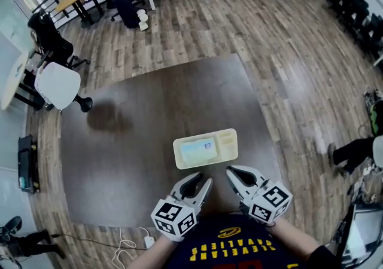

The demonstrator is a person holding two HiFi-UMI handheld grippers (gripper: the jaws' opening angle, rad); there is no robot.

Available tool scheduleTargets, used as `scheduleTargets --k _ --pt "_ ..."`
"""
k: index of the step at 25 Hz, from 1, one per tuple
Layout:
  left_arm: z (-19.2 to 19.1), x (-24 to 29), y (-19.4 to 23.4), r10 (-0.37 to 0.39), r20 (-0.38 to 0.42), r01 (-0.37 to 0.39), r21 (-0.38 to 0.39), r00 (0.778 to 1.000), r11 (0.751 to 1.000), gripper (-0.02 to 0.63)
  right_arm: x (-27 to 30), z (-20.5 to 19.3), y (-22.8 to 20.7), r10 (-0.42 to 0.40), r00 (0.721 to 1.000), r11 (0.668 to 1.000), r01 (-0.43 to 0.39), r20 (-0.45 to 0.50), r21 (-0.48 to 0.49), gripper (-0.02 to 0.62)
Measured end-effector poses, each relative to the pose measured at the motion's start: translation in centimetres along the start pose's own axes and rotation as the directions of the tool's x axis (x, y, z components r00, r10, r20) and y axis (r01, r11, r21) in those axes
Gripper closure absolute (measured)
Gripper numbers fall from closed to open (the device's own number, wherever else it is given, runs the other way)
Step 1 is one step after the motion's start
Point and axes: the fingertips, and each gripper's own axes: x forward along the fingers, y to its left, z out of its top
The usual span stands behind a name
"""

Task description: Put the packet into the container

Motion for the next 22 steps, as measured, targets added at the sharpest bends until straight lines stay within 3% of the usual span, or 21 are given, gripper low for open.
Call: scheduleTargets --k 22 --pt "-1.1 0.5 1.0 0.008 -0.017 -0.008 -0.022 1.000 1.000 0.489 0.2 -0.3 -0.1 0.014 1.000 1.000 -0.014 0.007 -0.010 0.580"
